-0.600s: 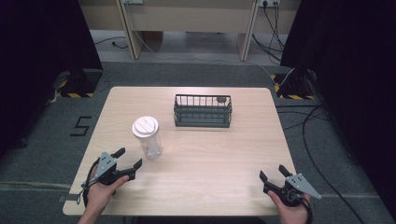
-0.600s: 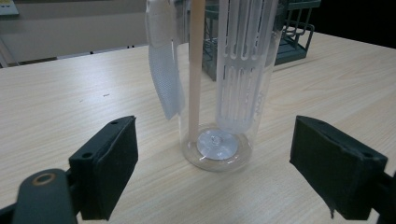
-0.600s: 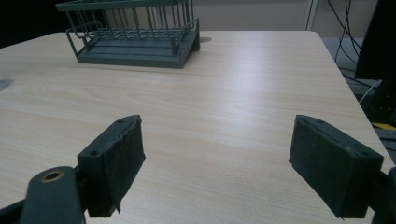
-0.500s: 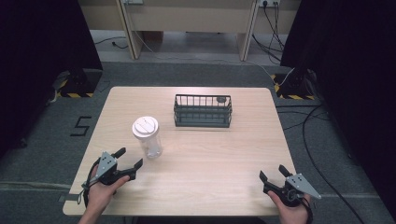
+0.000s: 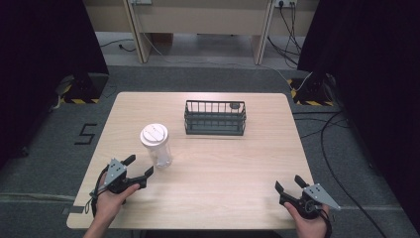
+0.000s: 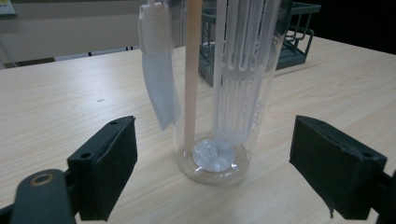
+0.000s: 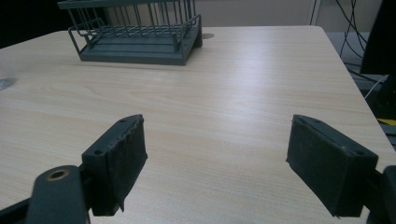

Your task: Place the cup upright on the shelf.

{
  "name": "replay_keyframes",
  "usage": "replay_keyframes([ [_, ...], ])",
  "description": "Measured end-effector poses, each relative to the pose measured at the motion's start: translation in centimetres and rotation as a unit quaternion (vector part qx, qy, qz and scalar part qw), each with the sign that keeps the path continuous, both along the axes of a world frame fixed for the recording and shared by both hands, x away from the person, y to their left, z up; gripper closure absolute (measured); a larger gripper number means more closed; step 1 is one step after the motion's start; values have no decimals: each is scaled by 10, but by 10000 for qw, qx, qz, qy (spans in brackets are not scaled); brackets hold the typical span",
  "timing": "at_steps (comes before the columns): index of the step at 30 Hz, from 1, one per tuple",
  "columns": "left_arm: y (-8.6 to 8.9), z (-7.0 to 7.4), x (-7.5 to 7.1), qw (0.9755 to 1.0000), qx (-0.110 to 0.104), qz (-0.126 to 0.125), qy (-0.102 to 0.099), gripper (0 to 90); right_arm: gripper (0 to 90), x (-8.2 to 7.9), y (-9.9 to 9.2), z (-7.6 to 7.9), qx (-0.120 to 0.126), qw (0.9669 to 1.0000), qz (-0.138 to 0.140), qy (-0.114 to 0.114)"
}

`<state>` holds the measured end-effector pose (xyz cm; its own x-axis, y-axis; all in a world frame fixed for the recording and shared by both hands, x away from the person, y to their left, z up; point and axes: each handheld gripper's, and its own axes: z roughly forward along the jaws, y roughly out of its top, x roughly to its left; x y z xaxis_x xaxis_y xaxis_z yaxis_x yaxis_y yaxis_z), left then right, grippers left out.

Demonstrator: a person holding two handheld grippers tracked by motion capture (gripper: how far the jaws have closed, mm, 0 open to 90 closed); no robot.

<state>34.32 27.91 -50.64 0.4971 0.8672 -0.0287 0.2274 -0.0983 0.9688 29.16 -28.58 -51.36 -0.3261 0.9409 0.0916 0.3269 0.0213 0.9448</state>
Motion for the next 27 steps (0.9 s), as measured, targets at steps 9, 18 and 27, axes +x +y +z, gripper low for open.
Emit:
replay_keyframes([
  [9,-5,6,11,9999,89,-92,-61,145,201,0,-1,0,37,10000,-25,-1],
  [18,-16,7,28,9998,87,-167,-62,145,201,0,-1,0,36,10000,-34,4],
  [27,-21,5,36,9997,104,-222,-61,145,203,0,-1,0,22,10000,-24,9],
])
